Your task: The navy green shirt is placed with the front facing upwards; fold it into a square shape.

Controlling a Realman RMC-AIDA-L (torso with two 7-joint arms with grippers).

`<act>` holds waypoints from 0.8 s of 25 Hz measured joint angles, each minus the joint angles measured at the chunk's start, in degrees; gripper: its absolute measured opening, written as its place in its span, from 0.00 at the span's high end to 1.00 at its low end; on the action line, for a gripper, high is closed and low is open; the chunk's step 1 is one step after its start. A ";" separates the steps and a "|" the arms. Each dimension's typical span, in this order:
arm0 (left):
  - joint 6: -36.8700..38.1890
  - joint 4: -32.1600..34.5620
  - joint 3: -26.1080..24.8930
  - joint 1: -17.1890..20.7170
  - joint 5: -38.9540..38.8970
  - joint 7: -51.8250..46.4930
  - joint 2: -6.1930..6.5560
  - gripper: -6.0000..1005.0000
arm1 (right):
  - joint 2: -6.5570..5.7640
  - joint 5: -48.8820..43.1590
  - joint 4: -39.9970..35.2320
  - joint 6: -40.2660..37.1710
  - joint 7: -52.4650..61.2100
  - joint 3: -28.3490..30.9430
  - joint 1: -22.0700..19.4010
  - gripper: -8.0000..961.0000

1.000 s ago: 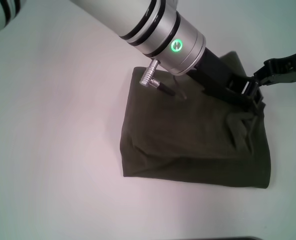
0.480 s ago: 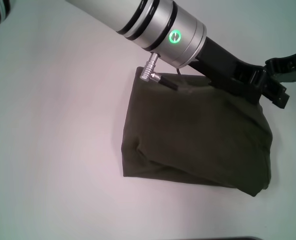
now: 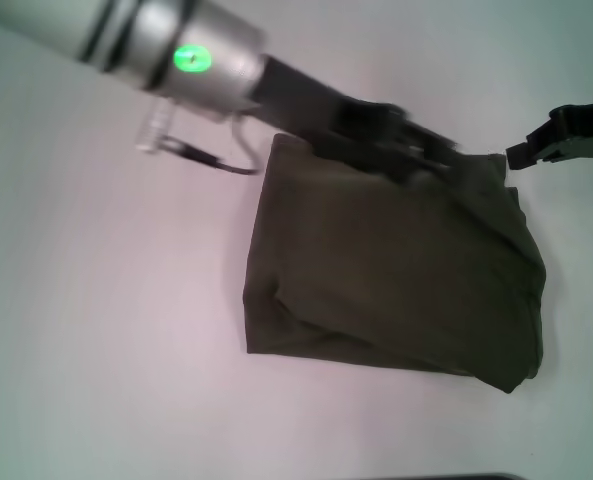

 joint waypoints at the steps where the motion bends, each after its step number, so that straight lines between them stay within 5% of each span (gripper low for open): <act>1: 0.82 -1.02 -1.10 1.37 0.10 0.20 0.38 0.28 | -0.10 0.02 -0.01 -0.34 -0.12 0.63 -0.07 0.98; 7: 4.75 -3.35 -10.02 10.98 0.22 2.41 2.54 0.28 | -0.19 0.32 0.15 -2.93 -0.50 2.74 -0.37 0.98; 18: 8.04 -3.49 -25.72 19.89 -0.28 6.28 3.53 0.28 | -0.94 -0.71 0.03 -5.41 1.55 2.76 0.01 0.57; 20: 8.42 -3.39 -26.59 20.22 -0.30 6.67 3.45 0.28 | -0.82 -2.32 0.25 -4.55 2.41 2.63 0.71 0.56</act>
